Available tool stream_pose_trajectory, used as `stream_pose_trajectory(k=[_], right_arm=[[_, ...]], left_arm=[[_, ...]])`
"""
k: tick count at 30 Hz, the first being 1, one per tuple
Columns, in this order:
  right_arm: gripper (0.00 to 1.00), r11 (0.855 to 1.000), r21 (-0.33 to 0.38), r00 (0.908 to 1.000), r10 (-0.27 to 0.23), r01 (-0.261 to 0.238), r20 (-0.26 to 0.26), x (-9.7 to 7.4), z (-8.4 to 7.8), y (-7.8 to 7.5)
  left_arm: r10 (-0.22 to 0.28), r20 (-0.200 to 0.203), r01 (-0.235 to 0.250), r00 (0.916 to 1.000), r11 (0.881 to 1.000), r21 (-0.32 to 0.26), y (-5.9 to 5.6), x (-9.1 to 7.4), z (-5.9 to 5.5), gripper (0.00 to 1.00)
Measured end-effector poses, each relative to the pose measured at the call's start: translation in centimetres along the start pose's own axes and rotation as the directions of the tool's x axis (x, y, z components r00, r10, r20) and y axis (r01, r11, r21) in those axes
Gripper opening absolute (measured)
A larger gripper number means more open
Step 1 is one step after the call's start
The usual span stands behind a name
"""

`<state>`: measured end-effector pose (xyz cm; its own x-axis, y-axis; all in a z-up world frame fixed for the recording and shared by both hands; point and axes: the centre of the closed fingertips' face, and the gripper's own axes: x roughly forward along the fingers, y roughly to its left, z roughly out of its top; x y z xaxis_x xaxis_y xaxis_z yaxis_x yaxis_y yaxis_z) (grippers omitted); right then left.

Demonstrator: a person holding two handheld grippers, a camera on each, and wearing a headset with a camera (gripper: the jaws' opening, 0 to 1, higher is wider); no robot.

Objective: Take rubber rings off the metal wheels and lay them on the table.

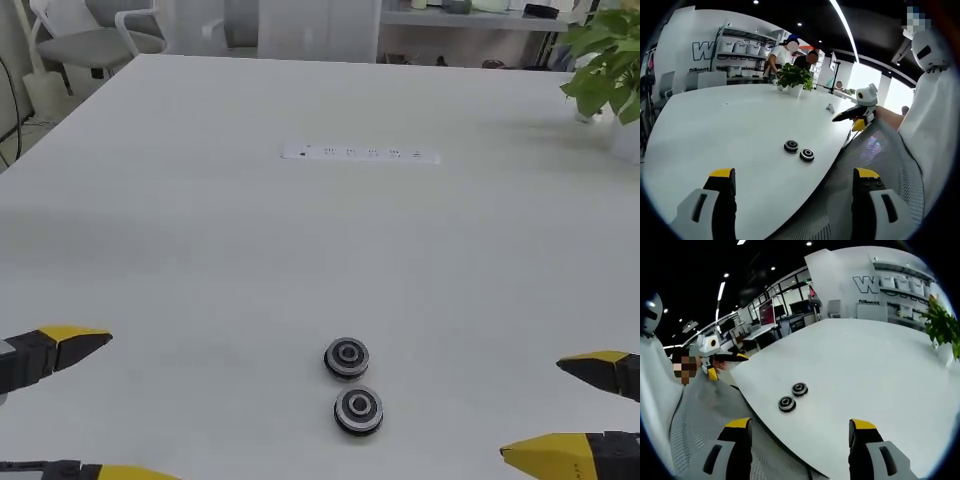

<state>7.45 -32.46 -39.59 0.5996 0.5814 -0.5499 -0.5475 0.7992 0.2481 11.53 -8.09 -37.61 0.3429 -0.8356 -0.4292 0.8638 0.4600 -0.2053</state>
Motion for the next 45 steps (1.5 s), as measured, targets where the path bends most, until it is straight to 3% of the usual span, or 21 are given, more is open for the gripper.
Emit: stream_pose_trajectory(k=[17,27,36,39,45], right_arm=[[0.75,1.000,-0.013,0.9999,0.000,0.001,0.017,-0.1,0.6,0.2],[0.73,0.999,-0.038,0.9996,0.008,-0.007,0.028,0.4,1.9,0.4],[0.71,0.994,-0.101,0.9987,0.047,-0.045,0.018,1.6,3.4,1.4],[0.68,0.990,-0.121,0.9966,0.081,-0.078,0.016,1.9,4.1,2.0],[0.67,0.982,-0.165,0.9947,0.100,-0.095,0.024,2.6,5.4,2.4]], left_arm=[[-0.014,0.016,0.013,0.9998,1.000,0.027,0.1,0.2,0.9,0.94],[-0.028,0.027,0.026,0.9992,0.997,0.078,0.3,0.6,2.3,0.92],[-0.044,0.029,0.040,0.9986,0.991,0.126,0.3,1.3,3.6,0.91],[-0.059,0.029,0.055,0.9978,0.988,0.142,0.0,1.6,4.1,0.90],[-0.084,0.010,0.081,0.9964,0.979,0.189,-0.7,2.3,4.9,0.90]])
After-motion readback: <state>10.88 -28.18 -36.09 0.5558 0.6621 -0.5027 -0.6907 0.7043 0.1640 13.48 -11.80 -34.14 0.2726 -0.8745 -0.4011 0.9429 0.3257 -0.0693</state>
